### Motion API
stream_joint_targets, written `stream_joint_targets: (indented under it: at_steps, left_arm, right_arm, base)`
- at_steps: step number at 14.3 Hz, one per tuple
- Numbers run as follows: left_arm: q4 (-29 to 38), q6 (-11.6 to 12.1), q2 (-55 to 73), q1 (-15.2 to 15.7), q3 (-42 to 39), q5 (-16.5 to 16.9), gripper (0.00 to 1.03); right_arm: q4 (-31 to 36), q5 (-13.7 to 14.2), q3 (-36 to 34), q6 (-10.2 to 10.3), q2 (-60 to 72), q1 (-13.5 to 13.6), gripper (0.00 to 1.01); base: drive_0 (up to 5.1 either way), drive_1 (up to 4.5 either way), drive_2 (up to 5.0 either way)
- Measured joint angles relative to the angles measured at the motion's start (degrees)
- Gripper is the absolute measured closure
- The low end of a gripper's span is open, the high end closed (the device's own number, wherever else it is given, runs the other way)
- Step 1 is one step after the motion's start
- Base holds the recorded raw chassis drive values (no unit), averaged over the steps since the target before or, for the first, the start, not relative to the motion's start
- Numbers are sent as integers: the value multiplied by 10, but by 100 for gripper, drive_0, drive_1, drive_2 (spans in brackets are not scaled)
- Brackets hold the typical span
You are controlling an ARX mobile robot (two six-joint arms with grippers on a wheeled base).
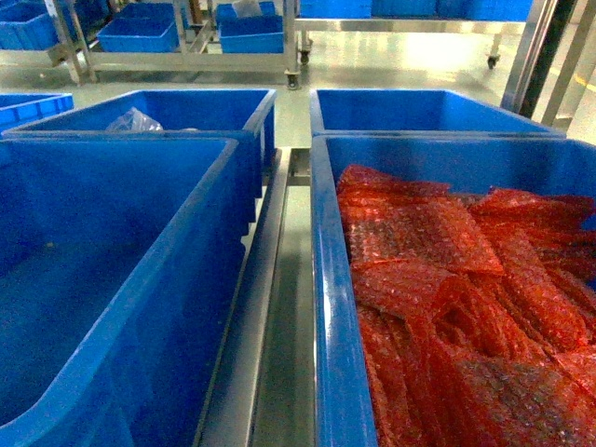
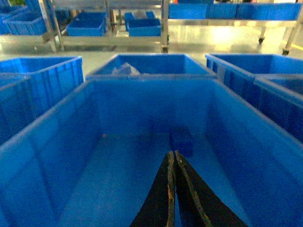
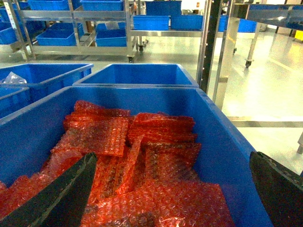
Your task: Pick blue part to blue bin on bottom shelf
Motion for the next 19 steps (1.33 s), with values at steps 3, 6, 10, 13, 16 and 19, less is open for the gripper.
stream_joint_targets:
  at_steps: [3, 6, 10, 13, 16, 19]
  left_arm:
    - [-40, 1, -51, 0, 0, 0, 101]
    - [-37, 1, -51, 0, -1, 0, 101]
    - [-37, 1, -51, 0, -1, 0, 66]
    - [-37, 2, -51, 0, -1, 0, 28]
    - [-37, 2, -51, 0, -1, 0, 6]
    - [-37, 2, -51, 0, -1, 0, 5]
  right_arm:
    - [0, 0, 0, 0, 0, 0, 3]
    - [0, 0, 0, 0, 0, 0, 3]
    - [0, 0, 0, 0, 0, 0, 3]
    - [0, 0, 0, 0, 0, 0, 3]
    - [0, 0, 0, 0, 0, 0, 3]
    - [0, 0, 0, 0, 0, 0, 3]
  base:
    - [0, 0, 0]
    - [0, 0, 0]
    - [0, 0, 0]
    - [0, 0, 0]
    - [0, 0, 0]
    - [0, 0, 0]
